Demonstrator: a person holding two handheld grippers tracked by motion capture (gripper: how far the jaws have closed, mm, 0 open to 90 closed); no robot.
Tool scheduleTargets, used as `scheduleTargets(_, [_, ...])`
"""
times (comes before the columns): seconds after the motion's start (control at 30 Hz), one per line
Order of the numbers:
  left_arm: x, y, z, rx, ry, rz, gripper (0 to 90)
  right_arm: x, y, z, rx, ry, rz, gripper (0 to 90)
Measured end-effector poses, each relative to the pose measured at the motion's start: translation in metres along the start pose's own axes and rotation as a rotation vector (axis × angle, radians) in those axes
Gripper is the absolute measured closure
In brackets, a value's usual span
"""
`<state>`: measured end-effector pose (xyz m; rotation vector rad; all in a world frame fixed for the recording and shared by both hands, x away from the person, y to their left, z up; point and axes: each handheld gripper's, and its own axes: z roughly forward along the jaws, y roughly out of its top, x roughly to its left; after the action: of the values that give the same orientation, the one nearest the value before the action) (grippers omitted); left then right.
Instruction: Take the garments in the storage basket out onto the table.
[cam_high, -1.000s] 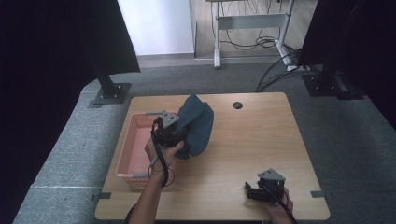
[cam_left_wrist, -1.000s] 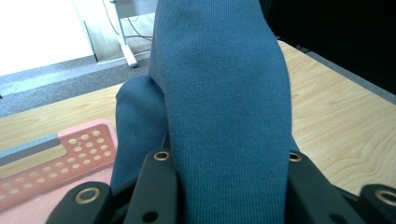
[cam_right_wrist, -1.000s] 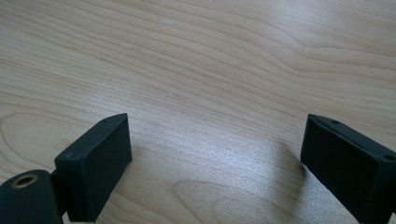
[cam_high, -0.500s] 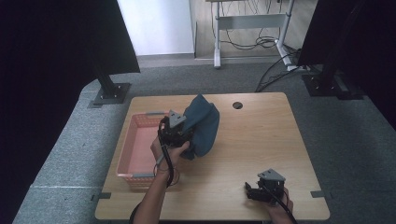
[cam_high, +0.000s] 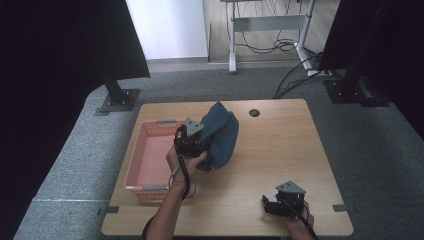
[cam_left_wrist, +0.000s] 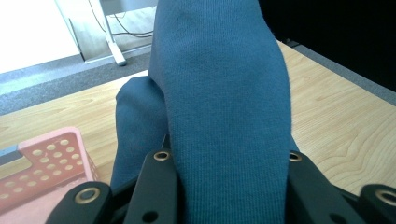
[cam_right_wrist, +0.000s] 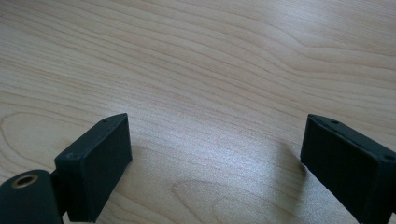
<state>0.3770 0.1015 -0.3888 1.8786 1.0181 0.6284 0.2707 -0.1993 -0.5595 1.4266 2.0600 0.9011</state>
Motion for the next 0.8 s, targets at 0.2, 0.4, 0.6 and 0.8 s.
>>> scheduleTargets(0.2, [-0.004,0.002,0.004,0.002,-0.005,-0.005,70.8,0.000,0.000,0.000,0.000,0.000,0.001,8.4])
scheduleTargets(0.4, [-0.010,0.003,0.008,0.005,-0.016,0.003,70.7,0.000,0.000,0.000,0.000,0.001,0.000,8.5])
scheduleTargets(0.6, [-0.015,0.003,0.013,0.011,-0.024,0.011,70.7,0.000,0.000,0.000,-0.001,0.001,0.000,8.5])
scheduleTargets(0.8, [-0.017,0.001,0.018,0.020,-0.030,0.009,70.7,0.000,0.000,0.000,-0.001,0.000,0.000,8.5])
